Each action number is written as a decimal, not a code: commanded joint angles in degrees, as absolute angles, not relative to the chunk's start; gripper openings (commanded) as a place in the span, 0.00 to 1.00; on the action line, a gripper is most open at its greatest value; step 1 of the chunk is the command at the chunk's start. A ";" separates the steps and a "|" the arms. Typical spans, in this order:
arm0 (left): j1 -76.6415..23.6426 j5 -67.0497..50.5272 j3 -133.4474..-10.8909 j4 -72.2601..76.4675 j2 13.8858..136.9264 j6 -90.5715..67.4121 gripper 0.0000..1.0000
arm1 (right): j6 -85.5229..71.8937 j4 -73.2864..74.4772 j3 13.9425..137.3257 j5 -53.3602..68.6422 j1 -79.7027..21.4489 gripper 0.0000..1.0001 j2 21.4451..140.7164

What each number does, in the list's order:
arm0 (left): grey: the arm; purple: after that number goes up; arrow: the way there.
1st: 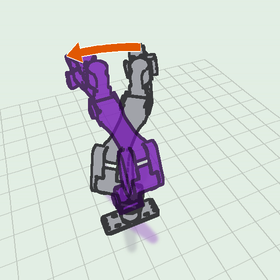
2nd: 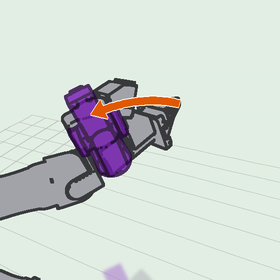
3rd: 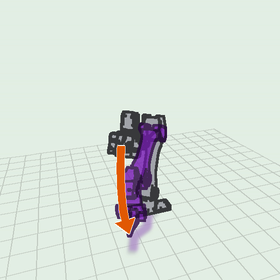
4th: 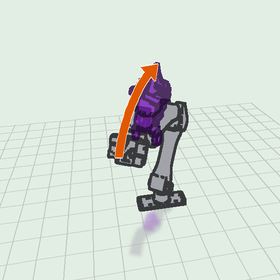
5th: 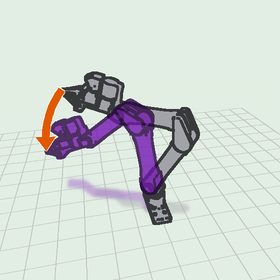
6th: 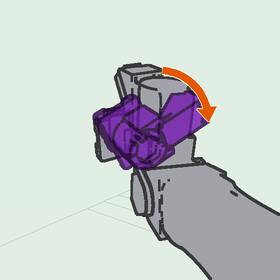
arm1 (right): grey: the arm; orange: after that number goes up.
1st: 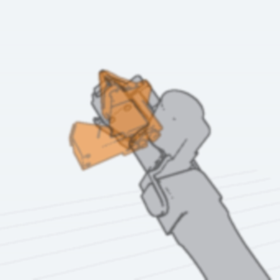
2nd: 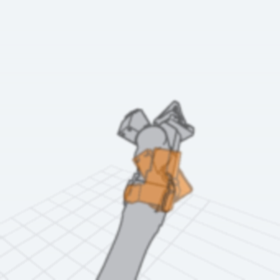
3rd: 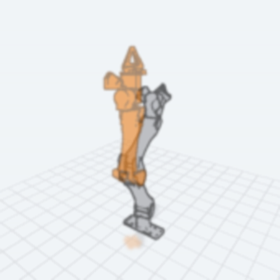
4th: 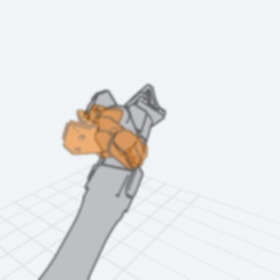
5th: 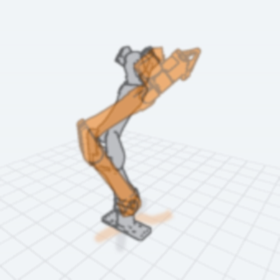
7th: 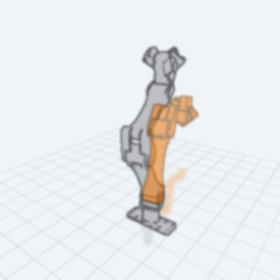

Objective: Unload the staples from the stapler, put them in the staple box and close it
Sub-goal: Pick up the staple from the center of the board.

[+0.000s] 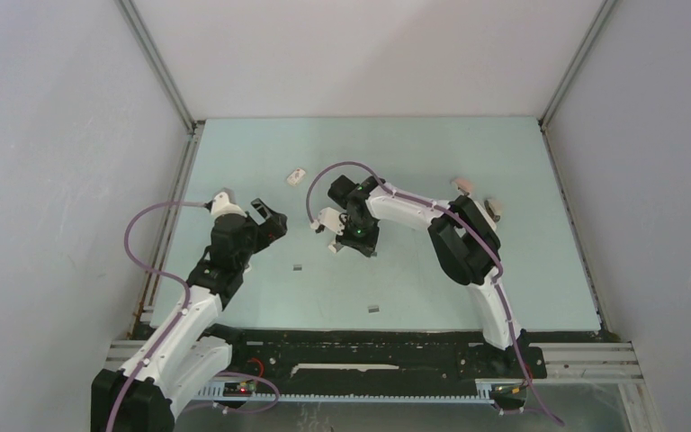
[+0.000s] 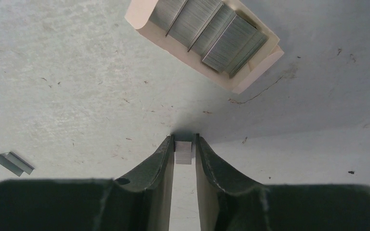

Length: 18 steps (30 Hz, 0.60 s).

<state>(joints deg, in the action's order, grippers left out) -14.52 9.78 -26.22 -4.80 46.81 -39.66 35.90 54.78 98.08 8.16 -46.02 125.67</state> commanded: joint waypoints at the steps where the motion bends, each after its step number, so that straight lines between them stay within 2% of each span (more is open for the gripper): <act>1: -13.83 9.31 -24.88 -3.42 45.41 -40.43 1.00 | 35.53 53.16 95.79 7.10 -46.98 0.28 125.58; 10: -13.32 8.96 -24.79 -4.07 44.48 -40.18 1.00 | 31.81 49.98 93.55 7.59 -46.13 0.12 120.98; 18: -13.01 8.61 -25.09 -4.30 44.47 -40.12 1.00 | 28.45 47.81 91.68 10.68 -45.18 0.10 116.09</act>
<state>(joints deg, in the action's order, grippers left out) -13.61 8.78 -25.98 -4.86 45.28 -39.64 31.48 49.78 92.49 8.29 -45.56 121.56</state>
